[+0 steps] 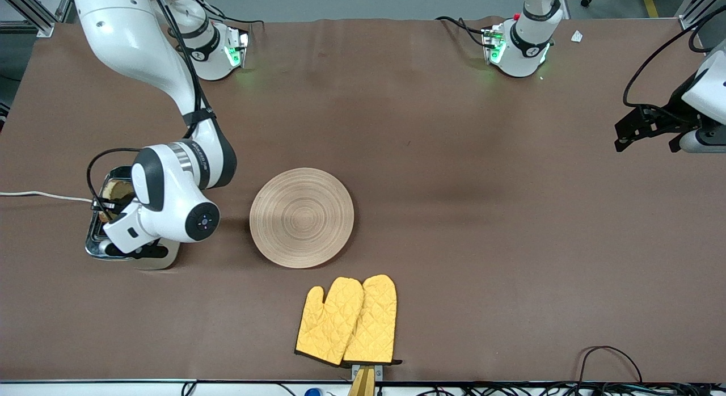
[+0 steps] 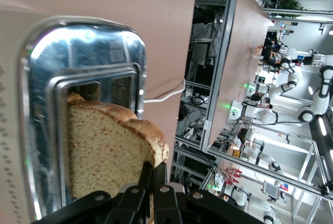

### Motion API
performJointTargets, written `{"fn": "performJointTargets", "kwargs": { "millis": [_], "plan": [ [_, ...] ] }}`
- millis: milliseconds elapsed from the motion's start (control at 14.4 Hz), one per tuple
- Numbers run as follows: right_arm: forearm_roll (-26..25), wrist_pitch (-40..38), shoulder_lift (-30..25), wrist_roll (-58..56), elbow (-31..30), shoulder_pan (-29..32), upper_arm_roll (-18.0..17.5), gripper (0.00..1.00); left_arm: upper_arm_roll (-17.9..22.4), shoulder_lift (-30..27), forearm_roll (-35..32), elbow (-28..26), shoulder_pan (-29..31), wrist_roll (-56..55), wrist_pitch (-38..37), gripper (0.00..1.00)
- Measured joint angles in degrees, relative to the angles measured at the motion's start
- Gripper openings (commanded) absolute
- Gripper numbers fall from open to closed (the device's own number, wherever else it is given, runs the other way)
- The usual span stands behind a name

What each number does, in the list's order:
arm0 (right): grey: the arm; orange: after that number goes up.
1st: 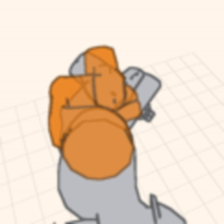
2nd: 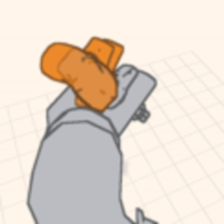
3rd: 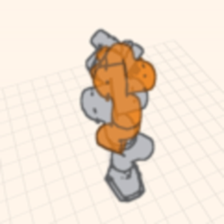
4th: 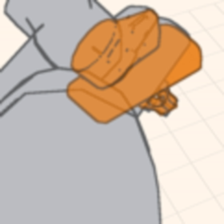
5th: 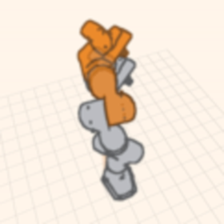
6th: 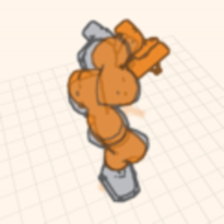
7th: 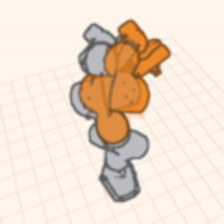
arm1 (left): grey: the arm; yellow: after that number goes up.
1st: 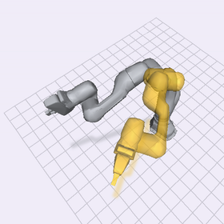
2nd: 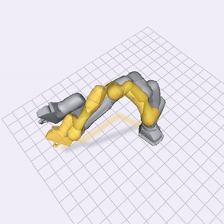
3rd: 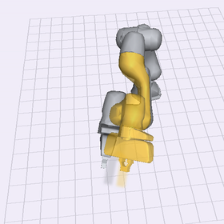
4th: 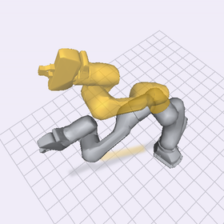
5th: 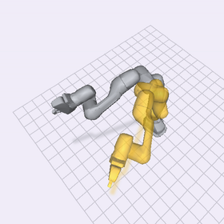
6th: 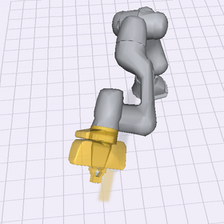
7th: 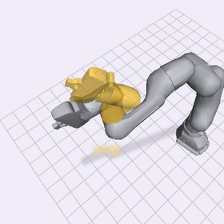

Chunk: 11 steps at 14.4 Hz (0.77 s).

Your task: Move plate and put bread in toaster

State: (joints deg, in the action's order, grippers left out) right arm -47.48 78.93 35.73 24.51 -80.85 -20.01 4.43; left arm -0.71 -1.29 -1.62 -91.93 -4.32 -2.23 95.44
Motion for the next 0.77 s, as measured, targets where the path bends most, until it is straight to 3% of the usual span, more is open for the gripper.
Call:
{"fn": "performJointTargets", "kwargs": {
  "millis": [209, 557, 697, 766],
  "plan": [
    [0.2, 1.0, 1.1, 0.2, 0.0, 0.0, 0.0, 0.13, 0.0, 0.0, 0.0, 0.0, 0.0, -0.6, -0.4, 1.0],
    [4.7, 3.7, 1.8, 0.4, 0.1, 1.2, 0.0, 0.79, 0.0, 0.0, 0.0, 0.0, -0.1, -1.9, -0.6, 1.0],
    [7.2, 4.2, 1.8, 0.4, 0.6, 2.0, 0.0, 0.96, -0.1, 0.0, 0.0, 0.0, -0.1, -1.9, -0.6, 1.0],
    [8.6, 4.2, 1.7, 0.4, 1.1, 2.0, 0.0, 1.0, -0.1, 0.0, 0.0, 0.0, -0.1, -1.9, -0.6, 1.0]
  ]
}}
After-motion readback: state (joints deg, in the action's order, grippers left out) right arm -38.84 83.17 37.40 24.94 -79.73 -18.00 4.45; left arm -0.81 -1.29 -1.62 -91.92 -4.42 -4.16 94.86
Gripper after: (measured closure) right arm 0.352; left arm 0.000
